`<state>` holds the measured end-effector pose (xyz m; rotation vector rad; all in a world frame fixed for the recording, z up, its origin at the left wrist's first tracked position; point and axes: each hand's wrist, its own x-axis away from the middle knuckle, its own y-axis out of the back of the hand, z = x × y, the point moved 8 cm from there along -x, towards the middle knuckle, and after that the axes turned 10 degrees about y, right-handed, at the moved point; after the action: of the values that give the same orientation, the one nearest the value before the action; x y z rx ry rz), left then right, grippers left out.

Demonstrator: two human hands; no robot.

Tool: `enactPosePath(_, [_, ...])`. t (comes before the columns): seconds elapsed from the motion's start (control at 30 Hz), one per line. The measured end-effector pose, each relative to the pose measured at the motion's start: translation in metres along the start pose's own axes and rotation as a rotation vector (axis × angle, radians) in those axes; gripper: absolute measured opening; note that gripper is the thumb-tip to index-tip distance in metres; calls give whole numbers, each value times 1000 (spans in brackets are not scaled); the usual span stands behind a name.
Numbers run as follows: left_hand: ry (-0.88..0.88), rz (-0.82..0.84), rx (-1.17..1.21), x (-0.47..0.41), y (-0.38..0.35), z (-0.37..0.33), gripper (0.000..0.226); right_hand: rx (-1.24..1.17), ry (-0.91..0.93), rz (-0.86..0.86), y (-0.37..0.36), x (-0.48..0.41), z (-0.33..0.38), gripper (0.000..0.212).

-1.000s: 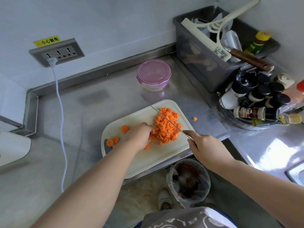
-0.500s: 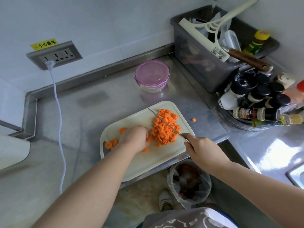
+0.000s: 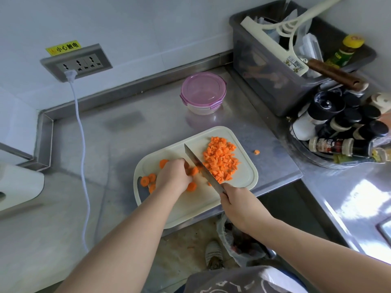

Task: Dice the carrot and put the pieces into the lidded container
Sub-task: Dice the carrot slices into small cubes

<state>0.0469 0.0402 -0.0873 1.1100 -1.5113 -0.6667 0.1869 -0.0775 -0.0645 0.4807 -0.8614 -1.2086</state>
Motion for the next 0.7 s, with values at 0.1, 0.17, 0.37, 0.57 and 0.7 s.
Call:
enactPosePath(0.1, [6,2,14,-2,-1,1,22,-2,-3,-3,-2,-1,2,22])
enactPosePath(0.17, [0,-10,17,-2,-1,1,21,8,-1,-7,-3,-2,2,22])
enactPosePath(0.37, [7,-17,34,-1,-2,1,19,40,-4,1,-6,-2,7,23])
enactPosePath(0.57, [19,-21,32,2,-1,2,14,76,-15,19,-12,-1,11,24])
enactPosePath(0.7, [21,-25,33,2,0,2,14,106,-35,39,-15,-1,11,23])
